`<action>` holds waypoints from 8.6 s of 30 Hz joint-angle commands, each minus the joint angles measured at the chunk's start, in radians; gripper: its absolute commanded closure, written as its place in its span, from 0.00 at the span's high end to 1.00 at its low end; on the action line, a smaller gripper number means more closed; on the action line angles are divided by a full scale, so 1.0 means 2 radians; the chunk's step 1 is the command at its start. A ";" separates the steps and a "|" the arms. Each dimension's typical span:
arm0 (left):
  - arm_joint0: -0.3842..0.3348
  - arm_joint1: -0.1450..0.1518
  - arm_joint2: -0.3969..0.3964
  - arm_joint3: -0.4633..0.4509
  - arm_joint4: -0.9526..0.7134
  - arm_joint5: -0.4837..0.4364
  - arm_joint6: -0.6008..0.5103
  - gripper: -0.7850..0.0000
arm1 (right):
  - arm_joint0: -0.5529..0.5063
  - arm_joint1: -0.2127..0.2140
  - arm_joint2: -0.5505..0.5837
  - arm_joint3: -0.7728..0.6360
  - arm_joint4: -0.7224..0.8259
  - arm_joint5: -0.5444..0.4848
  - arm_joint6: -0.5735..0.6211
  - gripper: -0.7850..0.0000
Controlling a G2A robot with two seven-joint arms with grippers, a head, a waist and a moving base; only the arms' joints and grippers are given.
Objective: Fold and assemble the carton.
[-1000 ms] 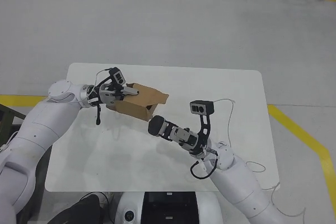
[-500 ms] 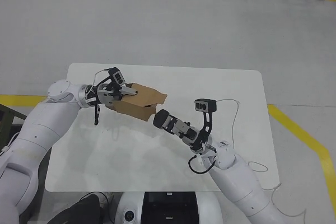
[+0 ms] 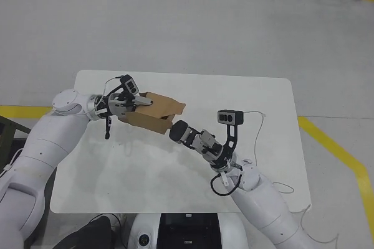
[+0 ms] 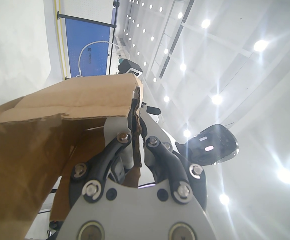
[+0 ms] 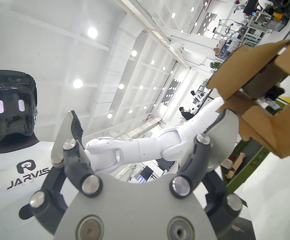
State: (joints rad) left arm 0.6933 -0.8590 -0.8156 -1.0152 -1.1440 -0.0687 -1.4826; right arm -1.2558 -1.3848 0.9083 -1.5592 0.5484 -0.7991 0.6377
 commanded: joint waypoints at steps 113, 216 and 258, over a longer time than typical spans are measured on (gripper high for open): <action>0.060 -0.014 -0.090 -0.066 0.105 0.014 -0.027 0.00 | 0.032 -0.028 0.001 0.091 0.156 0.094 0.091 1.00; 0.042 0.001 -0.047 -0.068 0.076 0.007 -0.027 0.00 | 0.196 0.044 0.032 0.081 -0.440 -0.011 0.093 1.00; 0.045 0.008 -0.045 -0.073 0.068 0.004 -0.027 0.00 | 0.234 0.042 -0.007 0.150 -0.423 -0.003 0.032 1.00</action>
State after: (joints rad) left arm 0.7844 -0.8434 -0.9050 -1.1623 -1.0077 -0.0602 -1.5359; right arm -0.7889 -1.2999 0.8967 -1.2614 -0.2994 -0.8064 0.7007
